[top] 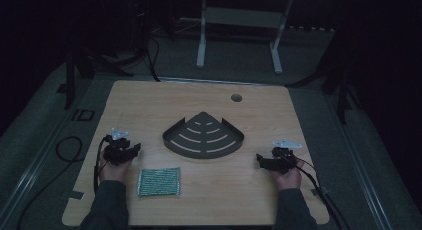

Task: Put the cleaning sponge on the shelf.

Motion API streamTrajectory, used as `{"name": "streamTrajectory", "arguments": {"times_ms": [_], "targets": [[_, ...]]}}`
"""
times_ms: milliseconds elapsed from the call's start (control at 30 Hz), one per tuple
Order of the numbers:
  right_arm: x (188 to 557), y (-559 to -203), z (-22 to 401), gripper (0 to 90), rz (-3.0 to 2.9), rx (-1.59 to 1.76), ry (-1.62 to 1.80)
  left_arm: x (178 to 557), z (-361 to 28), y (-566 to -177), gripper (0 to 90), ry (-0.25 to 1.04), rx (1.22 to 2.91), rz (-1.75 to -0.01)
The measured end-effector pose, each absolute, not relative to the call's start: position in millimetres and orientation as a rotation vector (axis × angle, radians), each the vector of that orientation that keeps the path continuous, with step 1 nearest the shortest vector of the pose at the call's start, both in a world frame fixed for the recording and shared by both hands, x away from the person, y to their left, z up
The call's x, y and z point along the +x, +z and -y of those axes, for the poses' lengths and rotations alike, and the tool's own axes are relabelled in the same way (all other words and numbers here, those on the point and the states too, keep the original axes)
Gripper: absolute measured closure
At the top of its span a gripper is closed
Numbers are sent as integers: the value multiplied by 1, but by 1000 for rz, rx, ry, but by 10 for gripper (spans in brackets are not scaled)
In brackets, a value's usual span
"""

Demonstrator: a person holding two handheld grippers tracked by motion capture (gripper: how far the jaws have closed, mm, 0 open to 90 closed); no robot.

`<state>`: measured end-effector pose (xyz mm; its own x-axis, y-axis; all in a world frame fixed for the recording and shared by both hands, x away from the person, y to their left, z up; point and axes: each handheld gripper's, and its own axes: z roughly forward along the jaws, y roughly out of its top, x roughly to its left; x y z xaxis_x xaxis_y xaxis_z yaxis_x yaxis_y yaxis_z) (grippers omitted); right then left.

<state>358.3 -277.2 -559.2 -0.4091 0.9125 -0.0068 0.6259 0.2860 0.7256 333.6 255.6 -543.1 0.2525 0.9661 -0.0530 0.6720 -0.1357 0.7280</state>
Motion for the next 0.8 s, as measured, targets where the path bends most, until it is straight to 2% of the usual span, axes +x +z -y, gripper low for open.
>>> {"name": "streamTrajectory", "arguments": {"times_ms": [133,267,300,400,600,800], "targets": [[358,-559,277,168,-2137,1381,913,326,-251,-534,615,535,1862,-1406],[358,-559,277,168,-2137,1382,914,323,-250,-531,642,513,1865,-1381],[358,-559,277,168,-2137,1382,914,319,-249,-524,671,471,1884,-1360],[358,-559,277,168,-2137,1382,914,314,-245,-514,682,437,1915,-1329],[358,-559,277,168,-2137,1382,914,307,-235,-503,689,419,2003,-1243],[358,-559,277,168,-2137,1381,914,297,-217,-498,785,365,2077,-1135]]}}
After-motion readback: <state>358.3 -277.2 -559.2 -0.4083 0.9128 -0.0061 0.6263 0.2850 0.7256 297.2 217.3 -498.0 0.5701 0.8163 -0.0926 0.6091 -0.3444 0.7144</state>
